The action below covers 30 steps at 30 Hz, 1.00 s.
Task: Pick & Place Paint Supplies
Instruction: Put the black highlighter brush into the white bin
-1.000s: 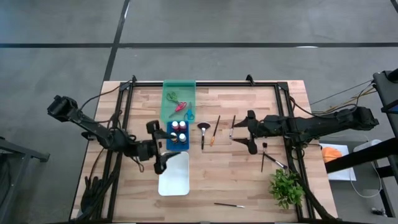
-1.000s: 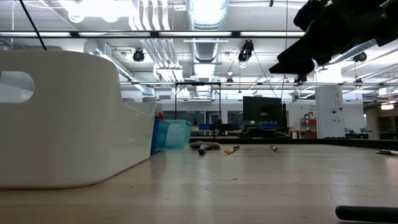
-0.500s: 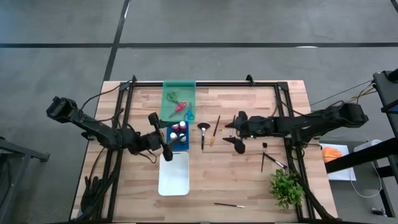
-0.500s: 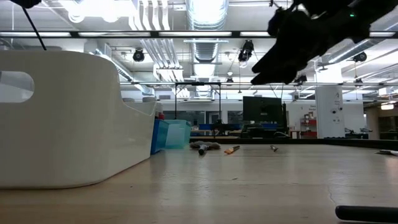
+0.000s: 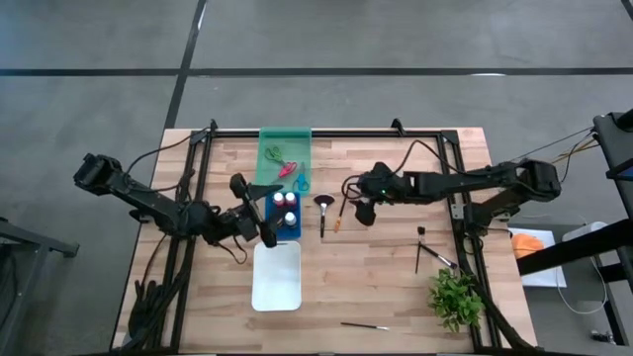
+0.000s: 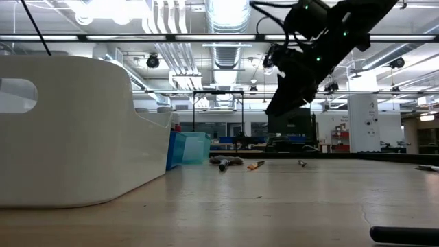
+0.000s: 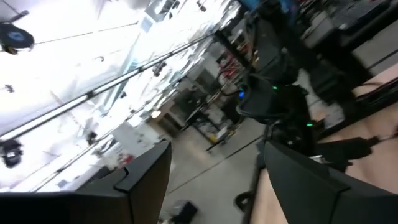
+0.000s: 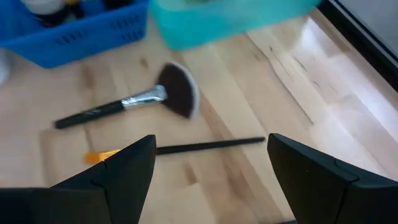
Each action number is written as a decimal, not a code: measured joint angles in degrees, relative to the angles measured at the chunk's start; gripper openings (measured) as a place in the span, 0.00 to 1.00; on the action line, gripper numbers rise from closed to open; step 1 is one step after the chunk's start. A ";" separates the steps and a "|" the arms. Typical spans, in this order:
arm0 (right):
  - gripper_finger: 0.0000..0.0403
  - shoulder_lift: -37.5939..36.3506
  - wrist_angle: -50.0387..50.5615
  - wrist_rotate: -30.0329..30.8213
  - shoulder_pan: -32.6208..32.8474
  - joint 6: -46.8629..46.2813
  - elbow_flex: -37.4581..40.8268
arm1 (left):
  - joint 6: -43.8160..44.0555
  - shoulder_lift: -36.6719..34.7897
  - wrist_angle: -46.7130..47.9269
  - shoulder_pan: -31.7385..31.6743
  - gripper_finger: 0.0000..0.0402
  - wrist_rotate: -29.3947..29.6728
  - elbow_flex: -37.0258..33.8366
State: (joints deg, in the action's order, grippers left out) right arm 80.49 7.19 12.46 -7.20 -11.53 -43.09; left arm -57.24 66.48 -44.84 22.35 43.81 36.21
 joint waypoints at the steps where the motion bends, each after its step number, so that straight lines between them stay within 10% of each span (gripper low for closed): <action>1: 0.76 0.32 -0.10 0.09 -0.39 0.01 0.12 | -1.05 0.00 0.00 -0.03 0.66 0.47 0.43; 30: 0.76 25.28 -22.83 -7.14 -3.58 2.64 -6.31 | -3.03 0.00 3.98 -10.82 0.66 6.80 0.96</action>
State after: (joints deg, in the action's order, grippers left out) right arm 105.77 -15.64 5.32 -10.79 -8.89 -49.40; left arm -60.27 66.48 -40.86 11.53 50.61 37.17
